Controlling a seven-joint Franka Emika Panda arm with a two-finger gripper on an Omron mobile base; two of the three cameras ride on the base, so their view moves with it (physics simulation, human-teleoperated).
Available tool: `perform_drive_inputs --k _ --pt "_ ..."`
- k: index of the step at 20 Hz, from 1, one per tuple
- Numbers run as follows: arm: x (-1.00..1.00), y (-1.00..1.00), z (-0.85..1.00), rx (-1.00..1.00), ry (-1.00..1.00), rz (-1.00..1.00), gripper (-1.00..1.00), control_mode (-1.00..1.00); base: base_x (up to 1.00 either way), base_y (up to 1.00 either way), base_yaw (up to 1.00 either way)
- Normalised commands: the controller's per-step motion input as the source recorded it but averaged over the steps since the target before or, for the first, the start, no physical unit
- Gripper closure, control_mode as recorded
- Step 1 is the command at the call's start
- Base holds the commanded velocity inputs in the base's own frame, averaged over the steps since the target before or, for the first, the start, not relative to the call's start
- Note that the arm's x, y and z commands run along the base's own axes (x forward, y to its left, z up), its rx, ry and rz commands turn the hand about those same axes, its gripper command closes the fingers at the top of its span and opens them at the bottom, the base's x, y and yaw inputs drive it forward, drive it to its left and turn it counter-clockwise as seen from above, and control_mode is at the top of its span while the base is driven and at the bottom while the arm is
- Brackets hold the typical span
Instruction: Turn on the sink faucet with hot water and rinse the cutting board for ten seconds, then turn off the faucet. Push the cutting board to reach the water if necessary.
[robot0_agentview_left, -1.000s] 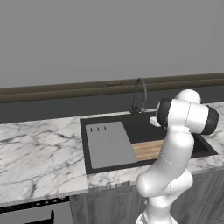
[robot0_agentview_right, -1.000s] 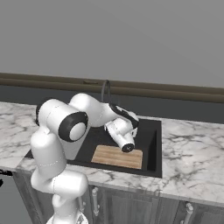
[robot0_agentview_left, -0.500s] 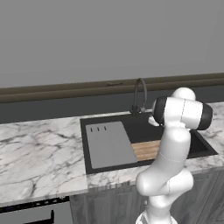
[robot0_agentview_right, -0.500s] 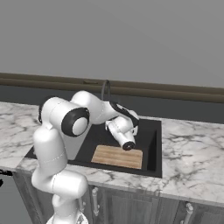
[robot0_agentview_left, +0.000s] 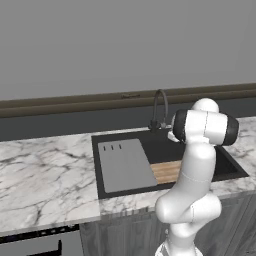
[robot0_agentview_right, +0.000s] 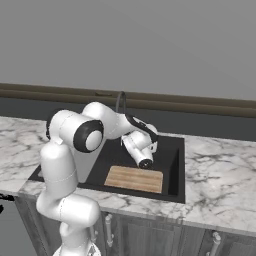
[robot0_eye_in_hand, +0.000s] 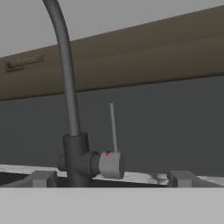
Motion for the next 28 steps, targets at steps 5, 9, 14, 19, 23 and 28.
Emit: perform_drive_inputs --k 5,9,14,19,23,28 --pt "0.18 0.0 0.0 0.0 0.0 0.0 -1.0 -1.0 0.0 0.0 0.0" --pt "0.21 0.0 -0.01 0.0 0.0 0.0 -1.0 -1.0 0.0 0.0 0.0" --pt "0.21 0.0 0.0 0.0 0.0 0.0 -1.0 -1.0 0.0 0.0 0.0" --pt "0.19 0.0 0.0 0.0 0.0 0.0 -1.0 -1.0 0.0 0.0 0.0" --pt "0.17 0.0 0.0 0.0 0.0 0.0 -1.0 -1.0 0.0 0.0 0.0" --pt "0.11 0.0 0.0 0.0 0.0 0.0 -1.0 -1.0 0.0 0.0 0.0"
